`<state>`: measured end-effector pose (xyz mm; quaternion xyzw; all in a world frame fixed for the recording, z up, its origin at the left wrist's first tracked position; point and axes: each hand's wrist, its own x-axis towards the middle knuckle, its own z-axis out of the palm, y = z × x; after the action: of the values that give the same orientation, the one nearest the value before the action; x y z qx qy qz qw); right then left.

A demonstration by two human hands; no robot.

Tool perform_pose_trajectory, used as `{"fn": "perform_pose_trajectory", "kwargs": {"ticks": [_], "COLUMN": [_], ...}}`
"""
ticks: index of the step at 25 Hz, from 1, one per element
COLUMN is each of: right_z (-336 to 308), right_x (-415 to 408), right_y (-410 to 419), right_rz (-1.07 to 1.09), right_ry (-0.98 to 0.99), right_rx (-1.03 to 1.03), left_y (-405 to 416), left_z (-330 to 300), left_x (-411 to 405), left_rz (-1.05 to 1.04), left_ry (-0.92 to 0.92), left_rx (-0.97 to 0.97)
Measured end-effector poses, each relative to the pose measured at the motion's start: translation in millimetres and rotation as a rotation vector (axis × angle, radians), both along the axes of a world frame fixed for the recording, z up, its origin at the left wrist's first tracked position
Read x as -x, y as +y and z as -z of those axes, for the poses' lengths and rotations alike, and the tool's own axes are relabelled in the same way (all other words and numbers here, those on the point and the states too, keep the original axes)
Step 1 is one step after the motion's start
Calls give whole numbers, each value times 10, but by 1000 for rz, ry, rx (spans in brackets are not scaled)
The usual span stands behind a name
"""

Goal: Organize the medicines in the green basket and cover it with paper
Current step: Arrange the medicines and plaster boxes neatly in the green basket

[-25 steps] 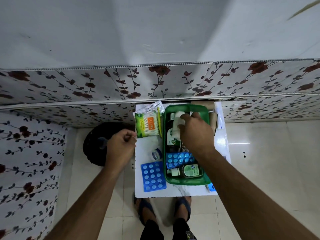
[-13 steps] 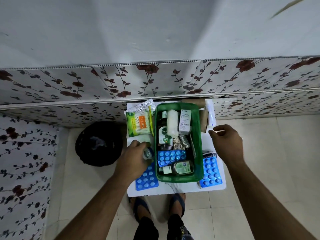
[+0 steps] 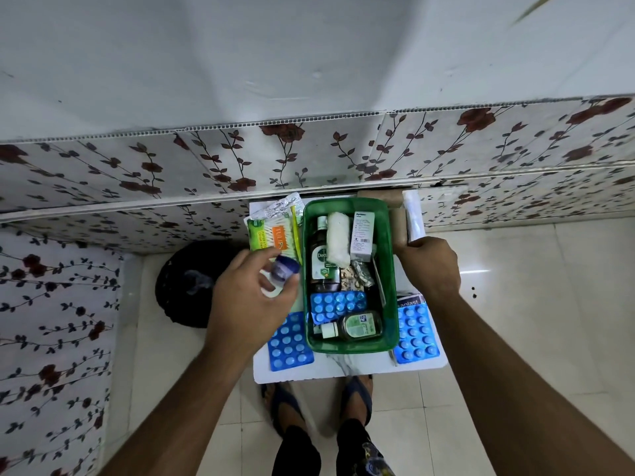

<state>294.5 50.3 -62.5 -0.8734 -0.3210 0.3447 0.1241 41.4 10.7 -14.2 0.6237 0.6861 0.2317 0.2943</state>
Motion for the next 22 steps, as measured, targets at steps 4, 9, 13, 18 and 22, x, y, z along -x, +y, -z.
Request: {"fn": "perform_pose_trajectory", "kwargs": {"ticks": [4,9,13,18,22], "right_z": [-147,-276,-486,-766,-587], "right_x": [-104,-245,-194,331,520], "right_y": [-187,-330,-399,-617,-754], "right_rz": [50,45,-12,-473,-945], "right_ry": [35,66,42,-163,-483], "right_rx": [-101,-144,-127,-47,-84], "left_y": [95,111,108,172,108], "left_z": [-60,402,271,-14,182], "left_x": [-648,-1149,-938,-184,146], "left_rz": [305,355,235,-145,-256], "left_ry": [49,241,100,-137,-134], "left_rx": [130,264,167,17,64]}}
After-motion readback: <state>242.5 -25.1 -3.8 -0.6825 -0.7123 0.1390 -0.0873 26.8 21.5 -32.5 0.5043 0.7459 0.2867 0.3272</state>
